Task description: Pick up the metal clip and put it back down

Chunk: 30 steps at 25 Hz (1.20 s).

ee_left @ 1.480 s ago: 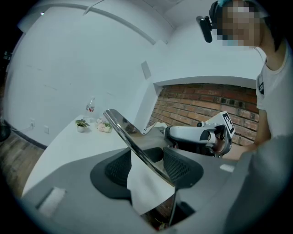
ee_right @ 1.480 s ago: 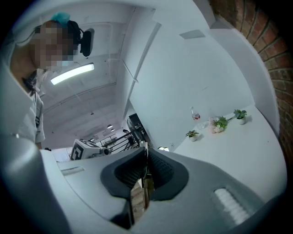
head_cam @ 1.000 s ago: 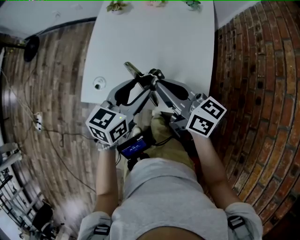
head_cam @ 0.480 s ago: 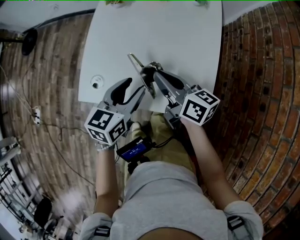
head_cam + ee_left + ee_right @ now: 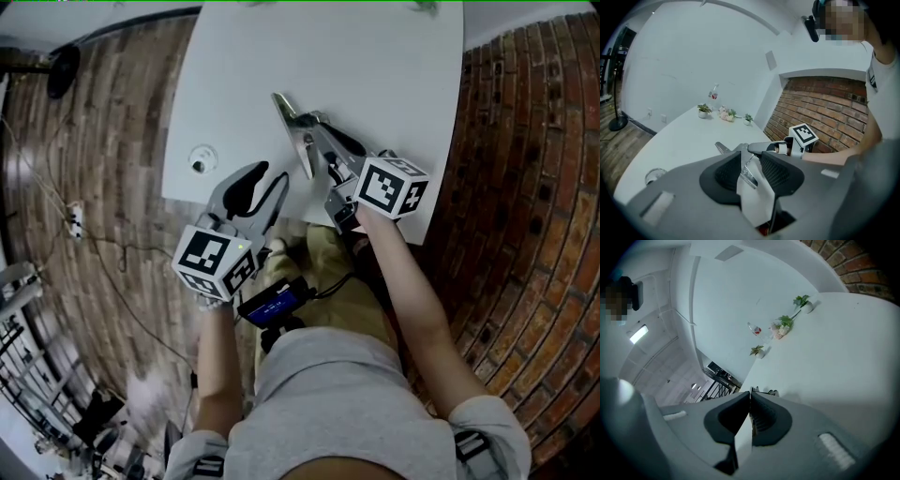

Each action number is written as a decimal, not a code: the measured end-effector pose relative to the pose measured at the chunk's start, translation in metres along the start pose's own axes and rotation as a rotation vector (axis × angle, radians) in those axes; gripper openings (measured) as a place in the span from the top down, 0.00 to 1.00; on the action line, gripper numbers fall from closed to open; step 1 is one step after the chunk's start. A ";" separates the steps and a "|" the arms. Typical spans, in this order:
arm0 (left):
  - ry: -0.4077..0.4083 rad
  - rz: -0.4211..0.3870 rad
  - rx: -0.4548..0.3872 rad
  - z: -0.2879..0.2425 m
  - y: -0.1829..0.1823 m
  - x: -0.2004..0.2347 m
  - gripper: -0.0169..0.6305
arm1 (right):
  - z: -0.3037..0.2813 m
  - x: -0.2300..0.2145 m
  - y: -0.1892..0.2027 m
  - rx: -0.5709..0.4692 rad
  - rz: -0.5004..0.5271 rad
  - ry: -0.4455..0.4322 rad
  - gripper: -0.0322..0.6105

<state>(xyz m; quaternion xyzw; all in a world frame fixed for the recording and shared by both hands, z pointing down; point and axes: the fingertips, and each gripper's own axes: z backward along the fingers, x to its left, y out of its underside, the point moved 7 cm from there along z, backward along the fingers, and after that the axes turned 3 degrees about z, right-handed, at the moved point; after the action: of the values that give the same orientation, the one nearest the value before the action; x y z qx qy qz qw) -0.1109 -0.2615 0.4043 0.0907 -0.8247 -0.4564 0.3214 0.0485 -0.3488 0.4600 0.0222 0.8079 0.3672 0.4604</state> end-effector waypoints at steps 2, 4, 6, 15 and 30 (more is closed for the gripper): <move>-0.004 0.002 -0.006 0.002 0.000 0.001 0.76 | -0.005 -0.007 0.003 0.018 -0.021 0.017 0.93; -0.009 0.003 -0.011 0.004 0.001 0.001 0.77 | -0.009 -0.013 0.007 0.039 -0.034 0.034 0.93; -0.015 0.002 -0.015 0.005 0.001 0.002 0.78 | -0.010 -0.016 0.009 0.051 -0.046 0.044 0.93; -0.052 -0.019 -0.050 0.009 -0.005 -0.003 0.85 | -0.010 -0.022 0.003 0.106 0.115 0.129 0.82; -0.091 -0.125 -0.153 0.041 -0.026 -0.034 0.95 | 0.060 0.045 -0.016 0.013 0.623 0.209 0.95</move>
<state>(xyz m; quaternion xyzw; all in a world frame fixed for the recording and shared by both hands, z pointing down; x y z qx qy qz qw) -0.1137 -0.2325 0.3530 0.0964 -0.7941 -0.5408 0.2603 0.0731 -0.3096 0.3991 0.2337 0.8075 0.4854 0.2403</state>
